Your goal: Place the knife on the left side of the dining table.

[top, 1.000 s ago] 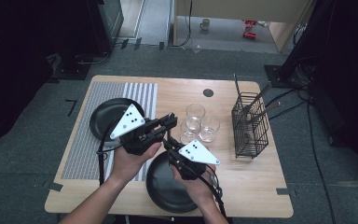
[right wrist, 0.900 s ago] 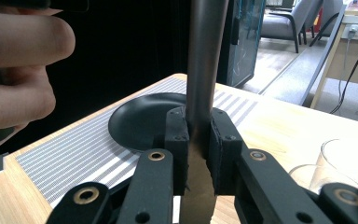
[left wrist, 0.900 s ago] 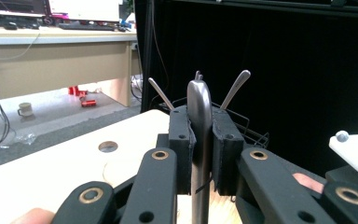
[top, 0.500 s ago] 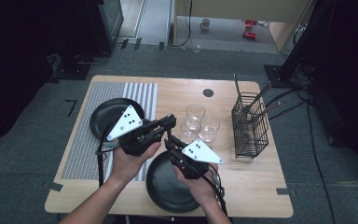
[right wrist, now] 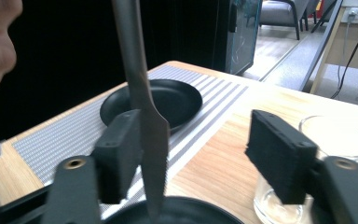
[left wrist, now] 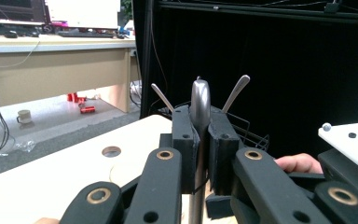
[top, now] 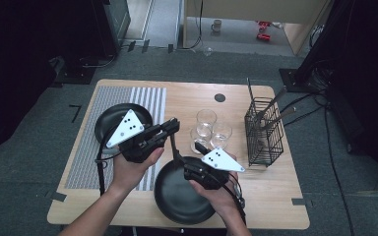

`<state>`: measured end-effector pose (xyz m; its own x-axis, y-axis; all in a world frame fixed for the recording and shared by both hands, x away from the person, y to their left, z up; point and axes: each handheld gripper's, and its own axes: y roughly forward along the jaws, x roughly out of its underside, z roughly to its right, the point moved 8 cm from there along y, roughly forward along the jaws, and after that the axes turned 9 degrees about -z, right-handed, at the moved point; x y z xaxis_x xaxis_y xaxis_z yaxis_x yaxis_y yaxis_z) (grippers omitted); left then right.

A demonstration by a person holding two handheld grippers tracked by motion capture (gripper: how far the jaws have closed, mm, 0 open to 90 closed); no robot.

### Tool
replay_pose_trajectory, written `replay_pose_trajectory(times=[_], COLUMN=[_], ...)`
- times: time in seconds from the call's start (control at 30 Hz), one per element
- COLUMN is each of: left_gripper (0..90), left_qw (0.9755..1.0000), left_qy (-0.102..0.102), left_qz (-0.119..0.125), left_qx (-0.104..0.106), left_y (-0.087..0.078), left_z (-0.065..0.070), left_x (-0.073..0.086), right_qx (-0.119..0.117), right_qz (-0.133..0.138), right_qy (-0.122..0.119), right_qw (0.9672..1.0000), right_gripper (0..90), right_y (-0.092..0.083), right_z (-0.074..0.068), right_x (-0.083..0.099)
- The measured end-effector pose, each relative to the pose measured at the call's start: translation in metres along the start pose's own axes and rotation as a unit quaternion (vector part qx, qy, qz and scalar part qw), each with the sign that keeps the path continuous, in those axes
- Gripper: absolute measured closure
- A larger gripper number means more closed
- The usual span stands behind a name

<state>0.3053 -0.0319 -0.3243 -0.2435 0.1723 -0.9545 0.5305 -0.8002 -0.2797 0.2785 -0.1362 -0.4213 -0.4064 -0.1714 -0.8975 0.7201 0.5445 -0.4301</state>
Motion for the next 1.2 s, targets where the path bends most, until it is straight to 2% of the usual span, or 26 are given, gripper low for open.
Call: replay_pose_trajectory(times=[0.17,0.5,0.77,1.2], left_gripper=[85.0,84.9,84.9,85.0], left_qw=[1.0,0.9998,0.9995,0.9989], left_qy=[-0.002,-0.003,-0.007,-0.012], left_qz=[0.001,0.003,0.007,0.002], left_qx=[-0.004,-0.018,-0.03,-0.046], left_y=[-0.004,-0.013,-0.022,-0.031], left_z=[-0.005,-0.014,-0.024,-0.04], left_x=[0.001,0.002,0.003,0.016], right_qx=[0.013,0.034,0.051,0.081], right_qz=[-0.011,-0.021,-0.024,-0.033], right_qy=[0.003,0.024,0.038,0.055], right_qw=[0.9998,0.9989,0.9977,0.9947], right_gripper=[22.8,14.4,13.5,13.0], right_y=[-0.004,-0.013,-0.022,-0.034], right_z=[0.01,0.035,0.052,0.079], right_x=[0.006,0.018,0.029,0.052])
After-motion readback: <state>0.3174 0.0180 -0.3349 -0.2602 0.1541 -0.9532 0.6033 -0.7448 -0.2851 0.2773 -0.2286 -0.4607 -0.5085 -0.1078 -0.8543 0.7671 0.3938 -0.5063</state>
